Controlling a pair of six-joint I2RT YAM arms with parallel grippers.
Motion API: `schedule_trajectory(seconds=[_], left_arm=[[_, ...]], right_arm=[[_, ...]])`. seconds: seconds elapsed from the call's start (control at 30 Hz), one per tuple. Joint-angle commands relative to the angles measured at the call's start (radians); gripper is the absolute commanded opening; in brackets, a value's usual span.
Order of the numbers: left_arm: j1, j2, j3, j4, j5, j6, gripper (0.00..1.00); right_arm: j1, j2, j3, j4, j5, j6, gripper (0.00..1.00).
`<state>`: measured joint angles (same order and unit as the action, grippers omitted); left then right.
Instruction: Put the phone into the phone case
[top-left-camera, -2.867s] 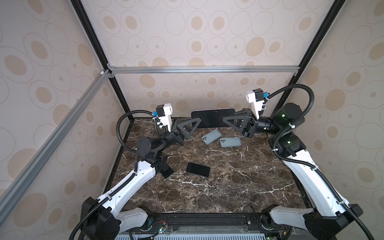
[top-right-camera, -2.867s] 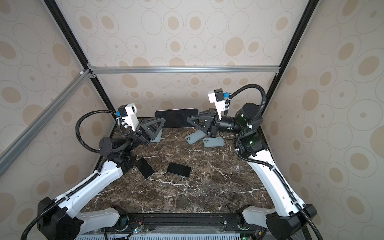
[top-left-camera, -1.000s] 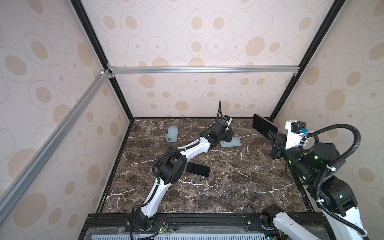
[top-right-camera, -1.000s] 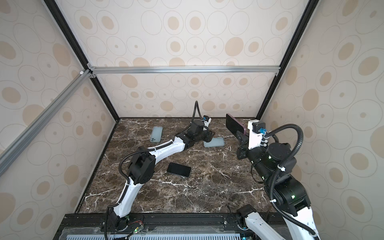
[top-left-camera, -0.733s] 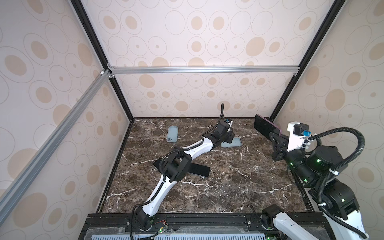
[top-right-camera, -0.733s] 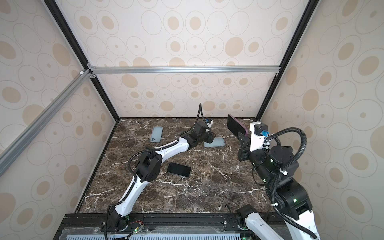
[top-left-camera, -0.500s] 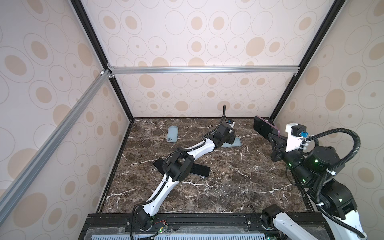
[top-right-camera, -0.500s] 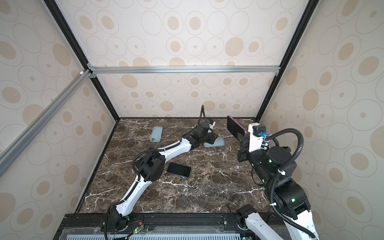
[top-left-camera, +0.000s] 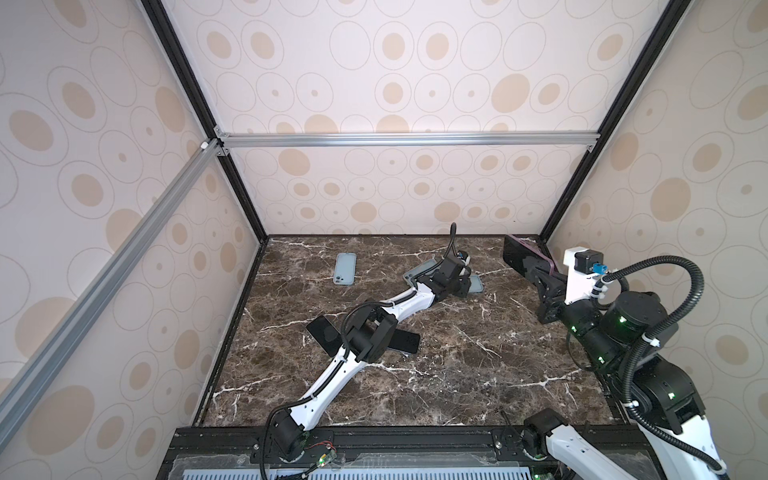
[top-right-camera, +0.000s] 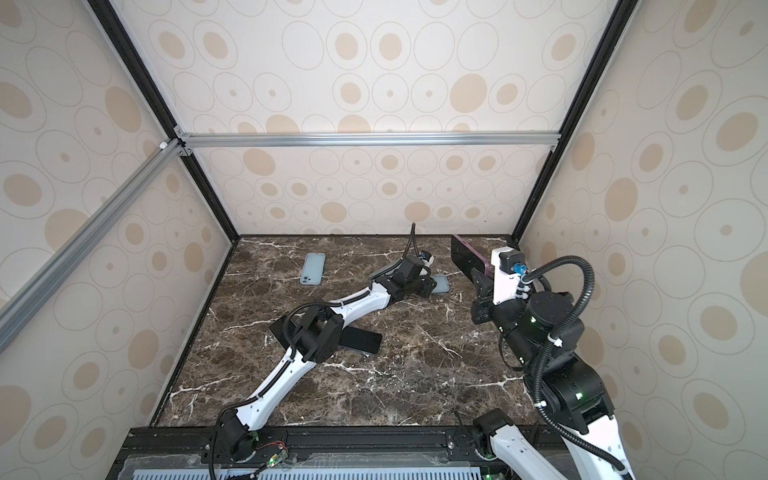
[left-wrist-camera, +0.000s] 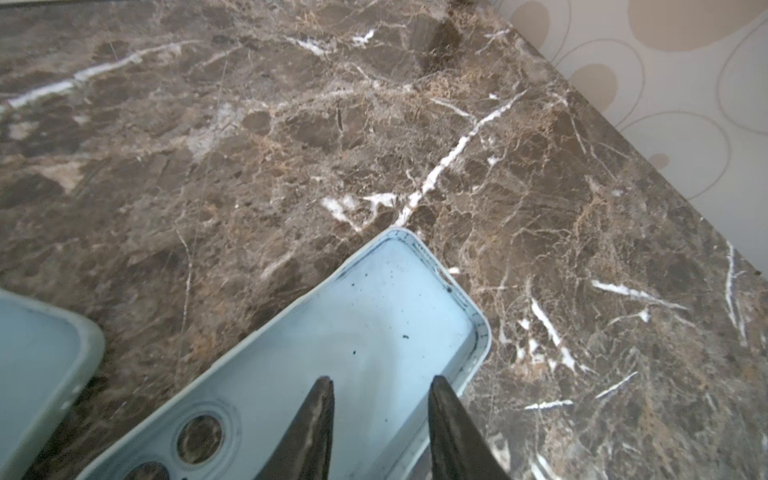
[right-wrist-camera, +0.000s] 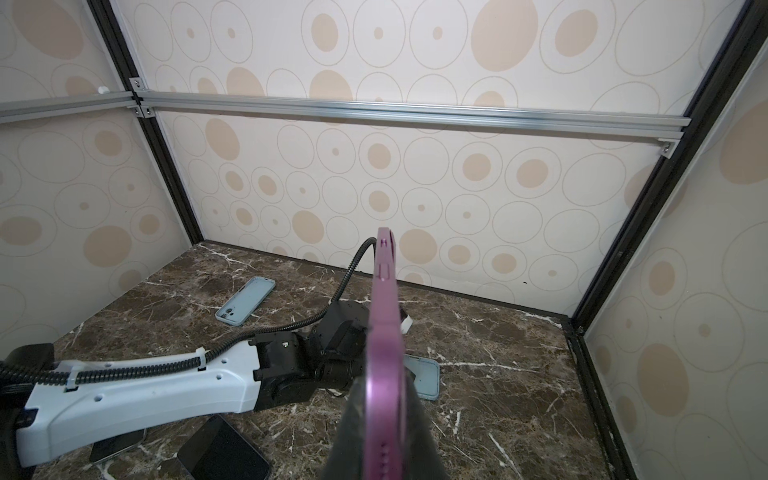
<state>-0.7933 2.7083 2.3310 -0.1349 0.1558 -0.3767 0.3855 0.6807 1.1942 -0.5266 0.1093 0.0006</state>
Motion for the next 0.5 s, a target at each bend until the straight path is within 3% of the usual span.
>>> schedule_trajectory(seconds=[0.0, 0.47], left_arm=[[-0.01, 0.015, 0.056, -0.017, 0.015, 0.016, 0.38], [-0.015, -0.008, -0.01, -0.123, 0.212, -0.008, 0.38]], right_arm=[[0.0, 0.002, 0.001, 0.081, -0.01, 0.011, 0.0], [-0.002, 0.011, -0.01, 0.094, -0.016, 0.099, 0.0]])
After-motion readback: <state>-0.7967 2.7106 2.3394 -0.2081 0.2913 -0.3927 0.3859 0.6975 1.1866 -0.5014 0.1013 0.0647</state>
